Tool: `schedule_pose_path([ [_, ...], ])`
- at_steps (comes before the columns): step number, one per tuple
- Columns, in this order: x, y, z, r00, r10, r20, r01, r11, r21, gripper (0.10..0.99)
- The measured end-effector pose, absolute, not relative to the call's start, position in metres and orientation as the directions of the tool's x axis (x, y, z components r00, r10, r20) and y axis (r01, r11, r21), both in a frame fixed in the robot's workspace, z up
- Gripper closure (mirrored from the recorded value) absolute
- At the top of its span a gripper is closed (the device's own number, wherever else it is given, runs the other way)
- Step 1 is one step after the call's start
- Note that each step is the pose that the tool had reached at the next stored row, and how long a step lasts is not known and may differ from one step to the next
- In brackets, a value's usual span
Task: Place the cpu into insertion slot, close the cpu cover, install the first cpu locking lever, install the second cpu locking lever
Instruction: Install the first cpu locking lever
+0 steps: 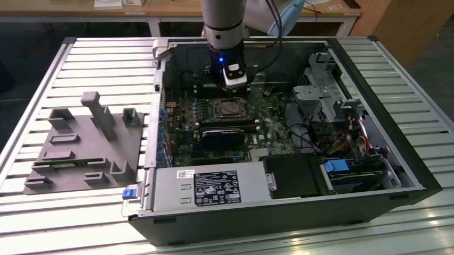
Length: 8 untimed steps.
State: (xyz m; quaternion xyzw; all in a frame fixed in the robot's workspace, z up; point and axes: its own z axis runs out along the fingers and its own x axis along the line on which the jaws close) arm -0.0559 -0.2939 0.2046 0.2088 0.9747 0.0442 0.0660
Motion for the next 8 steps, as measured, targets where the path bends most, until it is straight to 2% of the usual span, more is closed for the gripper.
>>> schedule_pose_path([
  [8, -0.056, -0.306, 0.205, -0.904, 0.41, -0.121, 0.401, 0.912, 0.09, 0.984],
])
